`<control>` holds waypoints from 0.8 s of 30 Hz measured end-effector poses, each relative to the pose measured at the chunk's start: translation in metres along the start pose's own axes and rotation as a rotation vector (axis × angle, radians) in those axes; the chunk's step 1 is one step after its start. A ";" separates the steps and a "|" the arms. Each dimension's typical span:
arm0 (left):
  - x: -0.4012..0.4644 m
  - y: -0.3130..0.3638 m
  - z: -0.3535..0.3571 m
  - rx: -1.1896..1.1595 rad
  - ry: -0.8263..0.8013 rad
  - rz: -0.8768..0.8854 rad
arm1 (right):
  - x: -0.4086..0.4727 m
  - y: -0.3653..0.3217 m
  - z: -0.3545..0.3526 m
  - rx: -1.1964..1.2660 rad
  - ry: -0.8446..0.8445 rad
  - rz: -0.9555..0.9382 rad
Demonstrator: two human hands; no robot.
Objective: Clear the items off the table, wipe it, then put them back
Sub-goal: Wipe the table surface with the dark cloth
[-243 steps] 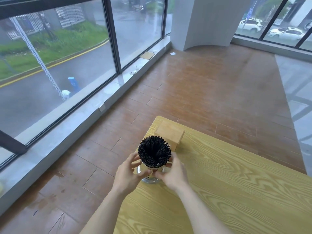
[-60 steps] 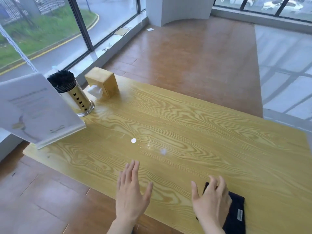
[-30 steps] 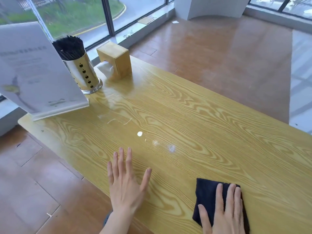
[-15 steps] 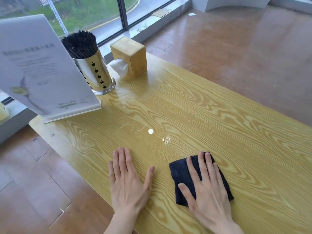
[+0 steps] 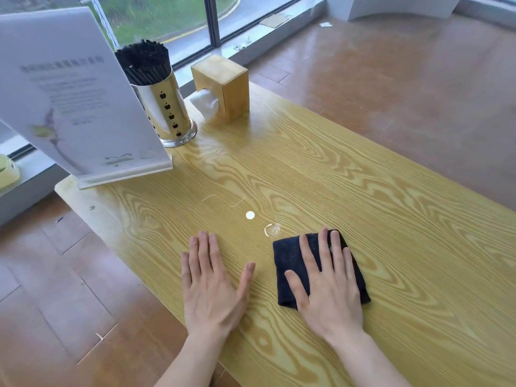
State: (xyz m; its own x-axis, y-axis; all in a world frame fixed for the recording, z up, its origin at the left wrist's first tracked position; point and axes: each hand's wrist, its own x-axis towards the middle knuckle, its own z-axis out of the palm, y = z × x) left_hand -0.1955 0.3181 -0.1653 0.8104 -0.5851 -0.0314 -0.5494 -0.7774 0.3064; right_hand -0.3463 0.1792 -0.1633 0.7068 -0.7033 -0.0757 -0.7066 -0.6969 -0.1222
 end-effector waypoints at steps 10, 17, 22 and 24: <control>-0.002 -0.001 0.002 -0.001 -0.006 0.014 | -0.032 -0.011 -0.001 0.009 -0.047 -0.215; -0.002 -0.001 0.002 -0.062 0.004 0.024 | 0.010 -0.031 -0.001 0.012 -0.037 -0.210; 0.002 -0.003 0.004 -0.068 -0.005 0.005 | 0.054 -0.055 0.001 0.044 -0.026 -0.237; 0.002 -0.003 0.006 -0.057 -0.005 0.013 | 0.073 -0.064 0.002 0.034 -0.020 -0.241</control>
State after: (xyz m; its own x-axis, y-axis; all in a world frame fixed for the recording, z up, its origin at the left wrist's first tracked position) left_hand -0.1930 0.3180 -0.1722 0.8023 -0.5960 -0.0317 -0.5469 -0.7554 0.3608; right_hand -0.2495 0.1722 -0.1629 0.8558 -0.5139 -0.0599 -0.5159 -0.8391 -0.1725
